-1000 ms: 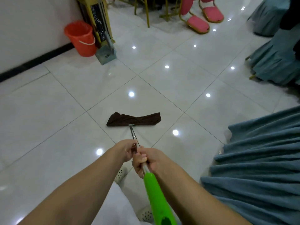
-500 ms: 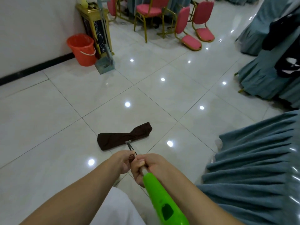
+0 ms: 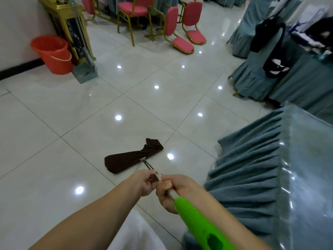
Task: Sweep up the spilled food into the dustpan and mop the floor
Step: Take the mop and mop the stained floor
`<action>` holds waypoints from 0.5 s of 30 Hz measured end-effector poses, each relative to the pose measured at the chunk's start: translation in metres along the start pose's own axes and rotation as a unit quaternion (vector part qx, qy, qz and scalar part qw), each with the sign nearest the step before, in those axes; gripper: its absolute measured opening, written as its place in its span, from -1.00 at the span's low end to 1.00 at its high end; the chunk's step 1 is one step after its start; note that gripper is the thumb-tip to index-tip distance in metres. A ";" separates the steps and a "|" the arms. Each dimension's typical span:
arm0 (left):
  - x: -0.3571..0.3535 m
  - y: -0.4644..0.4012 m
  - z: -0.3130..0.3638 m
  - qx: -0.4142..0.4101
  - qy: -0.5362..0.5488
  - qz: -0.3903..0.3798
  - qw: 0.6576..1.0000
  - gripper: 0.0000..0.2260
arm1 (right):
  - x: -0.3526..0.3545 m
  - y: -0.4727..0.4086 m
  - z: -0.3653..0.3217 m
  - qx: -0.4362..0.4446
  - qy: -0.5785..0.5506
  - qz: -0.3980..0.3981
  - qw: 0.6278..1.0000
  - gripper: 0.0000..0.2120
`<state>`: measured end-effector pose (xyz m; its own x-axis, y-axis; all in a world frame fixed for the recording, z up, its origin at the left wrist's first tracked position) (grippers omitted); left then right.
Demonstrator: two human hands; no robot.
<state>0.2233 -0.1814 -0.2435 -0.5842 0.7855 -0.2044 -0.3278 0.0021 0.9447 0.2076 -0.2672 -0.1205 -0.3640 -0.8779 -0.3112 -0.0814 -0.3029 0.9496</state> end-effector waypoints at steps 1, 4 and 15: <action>-0.006 -0.001 -0.002 0.001 -0.007 -0.004 1.000 -0.65 | 0.003 0.001 -0.003 0.009 -0.001 0.002 1.000 -0.69; -0.021 0.004 -0.006 0.010 -0.034 -0.016 0.999 -0.63 | 0.009 0.004 -0.007 0.036 -0.002 0.003 0.999 -0.65; -0.054 0.015 -0.005 0.012 -0.029 -0.045 0.999 -0.49 | 0.025 0.036 -0.025 0.045 -0.019 -0.017 0.999 -0.67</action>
<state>0.2465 -0.2266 -0.2197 -0.5089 0.8162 -0.2736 -0.3588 0.0878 0.9293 0.2188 -0.3092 -0.0955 -0.3953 -0.8522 -0.3428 -0.1766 -0.2958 0.9388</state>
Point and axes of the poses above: each hand's wrist, its own y-axis away from the middle knuckle, its own x-axis out of the back of the hand, z = x × y, the point moved 4 cm from there along -y, towards the middle knuckle, and after that the axes turned 5 degrees about z, right-handed, at the moved point
